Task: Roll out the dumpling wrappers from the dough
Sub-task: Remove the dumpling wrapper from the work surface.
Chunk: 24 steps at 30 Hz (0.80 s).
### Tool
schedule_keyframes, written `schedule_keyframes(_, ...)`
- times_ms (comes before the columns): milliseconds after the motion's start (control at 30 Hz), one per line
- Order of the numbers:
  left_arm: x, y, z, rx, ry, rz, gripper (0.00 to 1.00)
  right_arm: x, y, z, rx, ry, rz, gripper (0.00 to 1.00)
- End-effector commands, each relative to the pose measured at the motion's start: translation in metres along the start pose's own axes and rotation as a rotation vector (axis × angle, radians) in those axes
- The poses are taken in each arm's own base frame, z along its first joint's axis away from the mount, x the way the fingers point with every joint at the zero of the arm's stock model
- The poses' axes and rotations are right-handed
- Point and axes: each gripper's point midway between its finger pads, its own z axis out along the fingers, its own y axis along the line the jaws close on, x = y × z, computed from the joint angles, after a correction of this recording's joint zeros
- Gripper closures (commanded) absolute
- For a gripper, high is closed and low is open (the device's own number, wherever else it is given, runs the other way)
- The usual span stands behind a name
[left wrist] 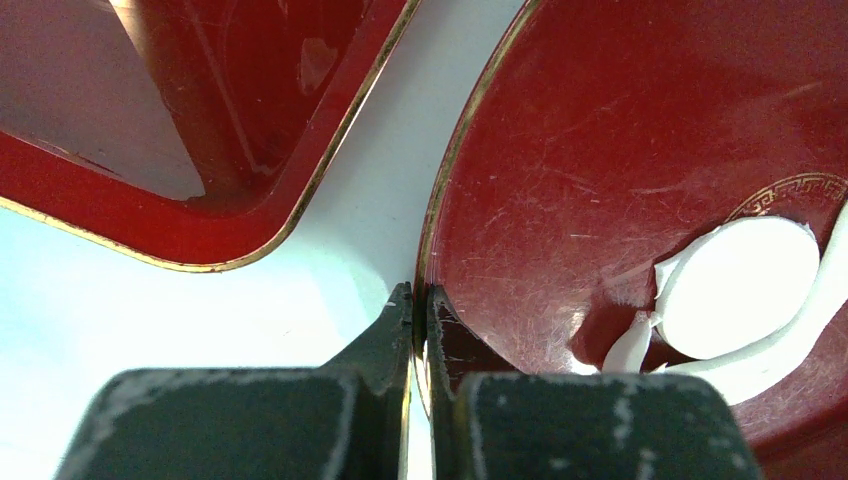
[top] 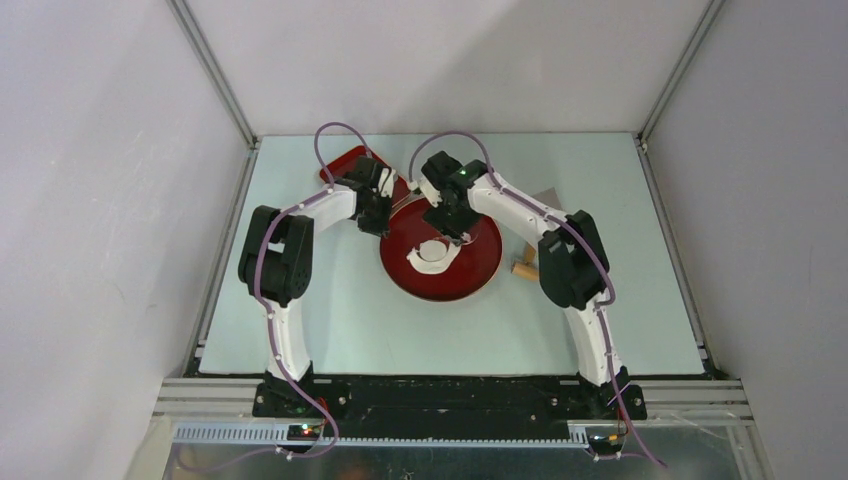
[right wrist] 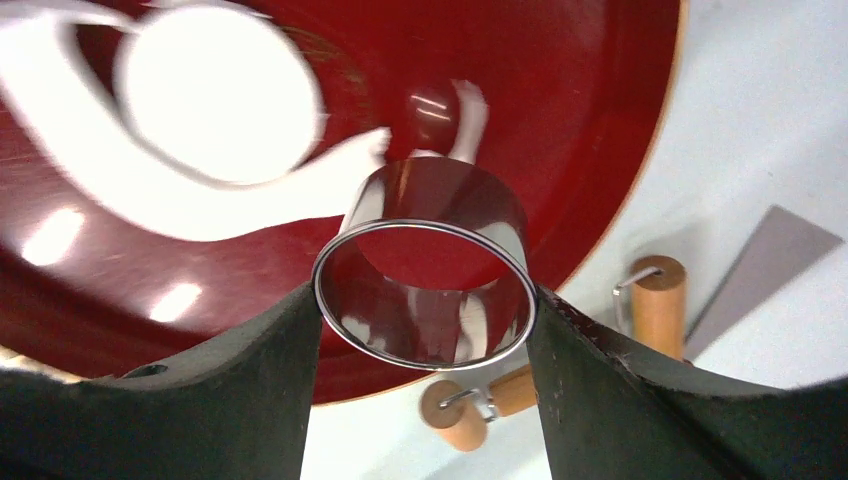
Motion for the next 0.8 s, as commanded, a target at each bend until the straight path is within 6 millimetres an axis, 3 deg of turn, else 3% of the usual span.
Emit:
schedule_keyframes(0, -0.003, 0.004, -0.012, -0.025, -0.024, 0.007, 1.00, -0.034, 0.028, -0.055, -0.145, -0.164, 0.022, 0.41)
schedule_keyframes(167, -0.003, 0.004, -0.012, -0.024, -0.024, 0.008, 1.00, -0.047, 0.061, -0.057, -0.253, -0.192, -0.016, 0.41)
schedule_keyframes(367, -0.004, 0.004, -0.012, -0.023, -0.026, 0.007, 1.00, -0.075, 0.081, -0.057, -0.289, -0.259, -0.034, 0.41)
schedule_keyframes(500, -0.004, 0.004, -0.013, -0.019, -0.026, 0.004, 1.00, -0.089, 0.096, -0.048, -0.315, -0.273, -0.048, 0.41)
schedule_keyframes(767, -0.004, 0.004, -0.013, 0.004, -0.026, -0.007, 1.00, -0.091, 0.113, -0.015, -0.352, -0.271, -0.064, 0.42)
